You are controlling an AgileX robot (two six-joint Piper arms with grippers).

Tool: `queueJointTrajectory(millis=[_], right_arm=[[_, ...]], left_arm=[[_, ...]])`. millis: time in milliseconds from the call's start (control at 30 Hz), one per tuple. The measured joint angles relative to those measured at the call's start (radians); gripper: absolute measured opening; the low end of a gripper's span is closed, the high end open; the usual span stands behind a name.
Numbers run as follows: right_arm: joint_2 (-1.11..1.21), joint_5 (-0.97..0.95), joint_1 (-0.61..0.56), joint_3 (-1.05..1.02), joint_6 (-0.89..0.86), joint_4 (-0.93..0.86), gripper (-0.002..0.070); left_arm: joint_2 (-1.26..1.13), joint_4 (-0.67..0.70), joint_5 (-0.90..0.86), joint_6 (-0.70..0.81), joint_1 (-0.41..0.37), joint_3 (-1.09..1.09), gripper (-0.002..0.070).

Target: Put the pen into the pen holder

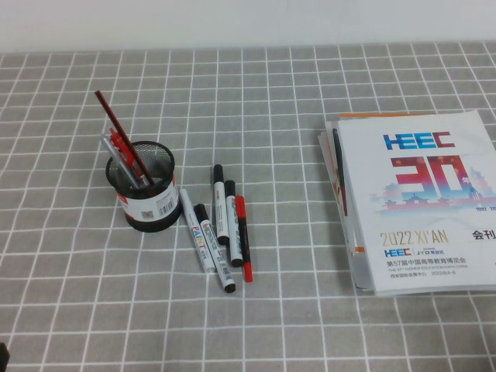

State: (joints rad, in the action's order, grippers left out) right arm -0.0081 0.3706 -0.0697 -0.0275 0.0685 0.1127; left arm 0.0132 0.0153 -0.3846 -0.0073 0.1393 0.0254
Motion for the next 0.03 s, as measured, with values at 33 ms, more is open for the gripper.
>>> queueJointTrajectory(millis=[33], right_arm=[[0.0,0.0,0.0,0.0,0.0,0.0,-0.0012]], left_arm=[[0.0,0.0,0.0,0.0,0.0,0.0,-0.0006]])
